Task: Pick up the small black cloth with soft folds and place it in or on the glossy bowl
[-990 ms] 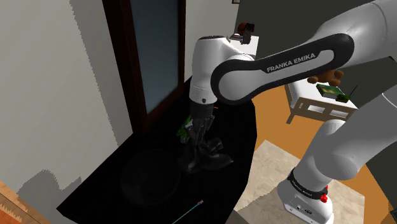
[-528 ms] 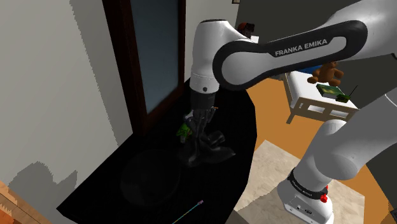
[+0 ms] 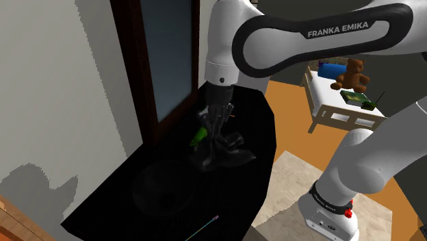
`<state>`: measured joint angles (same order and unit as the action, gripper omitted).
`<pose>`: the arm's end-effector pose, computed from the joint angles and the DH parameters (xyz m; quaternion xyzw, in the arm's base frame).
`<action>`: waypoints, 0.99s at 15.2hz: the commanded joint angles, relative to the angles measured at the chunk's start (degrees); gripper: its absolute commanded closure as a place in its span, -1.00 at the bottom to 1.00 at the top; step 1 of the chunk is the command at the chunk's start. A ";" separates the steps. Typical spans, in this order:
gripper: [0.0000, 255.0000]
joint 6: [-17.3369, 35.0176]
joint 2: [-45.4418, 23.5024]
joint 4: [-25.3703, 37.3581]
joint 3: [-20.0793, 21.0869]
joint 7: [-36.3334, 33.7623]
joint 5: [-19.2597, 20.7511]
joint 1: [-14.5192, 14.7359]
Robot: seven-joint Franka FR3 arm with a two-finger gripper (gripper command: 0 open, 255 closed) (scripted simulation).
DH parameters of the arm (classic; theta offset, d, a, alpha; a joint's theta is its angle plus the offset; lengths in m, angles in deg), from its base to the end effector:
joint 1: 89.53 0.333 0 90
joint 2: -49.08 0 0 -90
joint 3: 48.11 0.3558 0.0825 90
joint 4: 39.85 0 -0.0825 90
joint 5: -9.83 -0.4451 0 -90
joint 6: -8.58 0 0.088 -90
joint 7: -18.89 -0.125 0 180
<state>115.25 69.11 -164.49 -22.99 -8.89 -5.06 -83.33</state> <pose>0.4127 0.2986 0.5233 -0.9985 0.0175 0.0203 0.0477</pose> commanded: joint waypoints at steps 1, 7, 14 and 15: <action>1.00 -1.40 0.27 1.10 -0.27 0.00 0.07 -0.07; 1.00 -2.14 -11.39 14.05 5.89 -9.36 4.38 0.67; 1.00 -6.11 -28.44 33.40 11.28 -21.55 14.48 5.19; 1.00 -6.74 -30.13 35.47 11.46 -22.58 15.56 6.04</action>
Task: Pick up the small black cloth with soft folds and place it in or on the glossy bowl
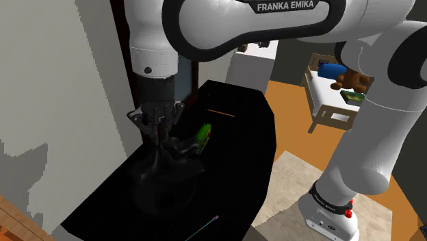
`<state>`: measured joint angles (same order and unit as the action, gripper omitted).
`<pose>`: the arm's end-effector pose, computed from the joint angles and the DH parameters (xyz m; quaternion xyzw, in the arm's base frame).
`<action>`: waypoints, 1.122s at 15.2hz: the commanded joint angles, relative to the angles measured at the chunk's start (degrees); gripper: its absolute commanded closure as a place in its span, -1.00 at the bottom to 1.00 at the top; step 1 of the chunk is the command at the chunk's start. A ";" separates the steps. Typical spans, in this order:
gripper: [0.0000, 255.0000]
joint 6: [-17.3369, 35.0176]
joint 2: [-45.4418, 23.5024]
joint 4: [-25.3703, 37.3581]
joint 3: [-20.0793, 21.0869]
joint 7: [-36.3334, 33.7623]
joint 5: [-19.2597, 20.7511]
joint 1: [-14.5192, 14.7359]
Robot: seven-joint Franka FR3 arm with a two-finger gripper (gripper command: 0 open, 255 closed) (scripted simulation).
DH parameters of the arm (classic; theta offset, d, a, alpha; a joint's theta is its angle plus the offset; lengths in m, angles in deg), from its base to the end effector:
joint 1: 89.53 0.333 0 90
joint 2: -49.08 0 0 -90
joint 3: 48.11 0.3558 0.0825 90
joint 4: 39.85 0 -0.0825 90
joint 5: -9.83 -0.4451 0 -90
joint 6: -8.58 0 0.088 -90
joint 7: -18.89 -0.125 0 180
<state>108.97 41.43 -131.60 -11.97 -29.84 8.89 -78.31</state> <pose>0.4659 0.4761 0.5763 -0.9985 0.0162 0.0209 0.0476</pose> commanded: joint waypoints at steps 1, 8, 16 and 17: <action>1.00 0.33 -2.35 1.71 0.31 -1.53 1.52 1.04; 1.00 5.75 -2.19 -3.87 0.13 -1.13 1.38 0.79; 1.00 11.71 -2.94 -9.22 -0.06 -1.06 1.83 0.77; 1.00 12.44 -3.10 -9.82 -0.08 -1.08 1.93 0.79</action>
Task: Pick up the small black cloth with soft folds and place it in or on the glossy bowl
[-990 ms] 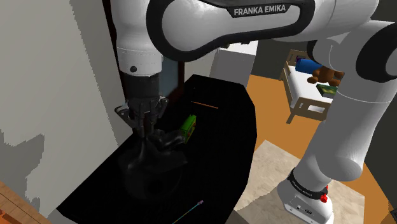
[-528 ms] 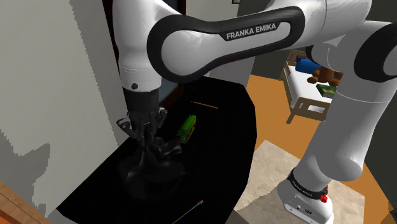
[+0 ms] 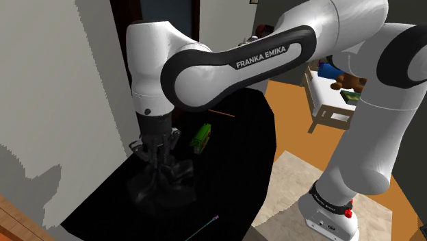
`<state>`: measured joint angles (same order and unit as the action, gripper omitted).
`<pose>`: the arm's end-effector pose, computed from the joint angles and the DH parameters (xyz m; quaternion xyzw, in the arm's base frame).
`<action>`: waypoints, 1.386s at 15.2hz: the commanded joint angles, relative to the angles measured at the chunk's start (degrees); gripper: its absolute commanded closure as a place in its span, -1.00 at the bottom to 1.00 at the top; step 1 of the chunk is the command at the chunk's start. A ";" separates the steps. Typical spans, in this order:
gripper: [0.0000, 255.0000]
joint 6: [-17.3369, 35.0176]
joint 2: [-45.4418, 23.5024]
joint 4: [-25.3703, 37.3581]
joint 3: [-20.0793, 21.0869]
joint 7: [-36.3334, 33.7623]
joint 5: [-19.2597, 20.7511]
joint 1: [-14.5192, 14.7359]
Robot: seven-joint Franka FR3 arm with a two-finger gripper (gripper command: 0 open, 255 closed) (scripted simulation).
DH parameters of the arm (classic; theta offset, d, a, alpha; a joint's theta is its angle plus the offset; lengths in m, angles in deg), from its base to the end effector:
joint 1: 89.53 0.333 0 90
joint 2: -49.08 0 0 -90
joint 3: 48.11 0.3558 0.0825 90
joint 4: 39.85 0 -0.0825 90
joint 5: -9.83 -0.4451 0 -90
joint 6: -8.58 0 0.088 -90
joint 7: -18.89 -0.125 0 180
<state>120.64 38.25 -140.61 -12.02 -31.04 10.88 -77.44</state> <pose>0.4684 0.4882 0.4788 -0.9985 0.0175 0.0207 0.0475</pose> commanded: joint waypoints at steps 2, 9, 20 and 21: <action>1.00 2.55 -0.37 -2.23 -0.11 0.04 0.23 -0.03; 1.00 2.55 -0.37 -2.23 -0.10 0.04 0.23 -0.04; -1.00 -4.31 1.34 3.20 -0.01 0.77 -0.87 -0.58; -1.00 -4.31 1.34 3.20 -0.01 0.77 -0.87 -0.58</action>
<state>117.13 39.14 -137.76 -12.05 -30.42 10.30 -77.89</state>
